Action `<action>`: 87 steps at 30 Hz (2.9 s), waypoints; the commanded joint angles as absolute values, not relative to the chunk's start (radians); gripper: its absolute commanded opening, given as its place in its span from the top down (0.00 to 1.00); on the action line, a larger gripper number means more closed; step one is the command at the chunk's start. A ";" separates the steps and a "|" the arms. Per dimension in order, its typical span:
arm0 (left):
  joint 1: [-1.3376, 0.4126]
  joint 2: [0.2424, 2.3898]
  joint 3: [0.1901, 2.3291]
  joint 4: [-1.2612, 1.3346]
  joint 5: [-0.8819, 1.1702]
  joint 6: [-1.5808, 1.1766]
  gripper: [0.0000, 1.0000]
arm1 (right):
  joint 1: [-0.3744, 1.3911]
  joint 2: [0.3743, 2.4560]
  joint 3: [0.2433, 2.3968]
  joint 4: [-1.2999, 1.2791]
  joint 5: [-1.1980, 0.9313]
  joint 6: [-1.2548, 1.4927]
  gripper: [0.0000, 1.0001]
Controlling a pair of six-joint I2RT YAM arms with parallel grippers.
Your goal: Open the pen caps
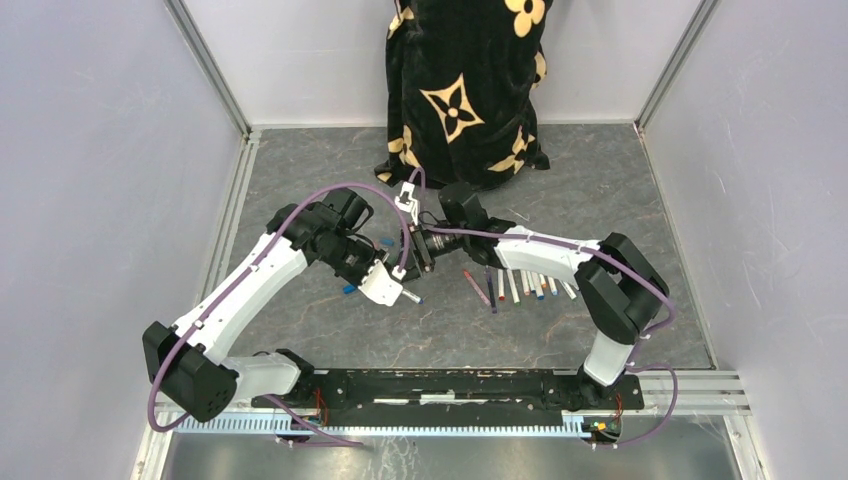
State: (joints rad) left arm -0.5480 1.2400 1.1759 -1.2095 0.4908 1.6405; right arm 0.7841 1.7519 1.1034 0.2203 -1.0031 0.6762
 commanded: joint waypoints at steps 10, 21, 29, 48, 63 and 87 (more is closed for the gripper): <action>-0.577 1.228 1.201 -1.131 0.477 1.653 0.98 | 0.835 1.814 1.163 0.348 -1.036 0.780 0.52; -0.601 1.212 1.185 -1.133 0.504 1.642 0.98 | 0.833 1.868 1.256 0.425 -0.952 0.826 0.49; -0.612 1.213 1.193 -1.129 0.521 1.656 0.98 | 0.843 1.908 1.280 0.508 -0.991 0.883 1.00; 0.006 1.373 1.325 -1.317 0.402 2.167 0.98 | 0.743 1.420 0.549 0.179 -0.803 0.588 1.00; -0.456 1.215 1.213 -1.247 0.478 1.812 0.98 | 0.734 1.468 0.887 0.083 -0.885 0.524 0.73; -0.562 1.214 1.236 -1.157 0.528 1.710 0.98 | 0.817 1.688 1.058 0.373 -1.057 0.722 0.70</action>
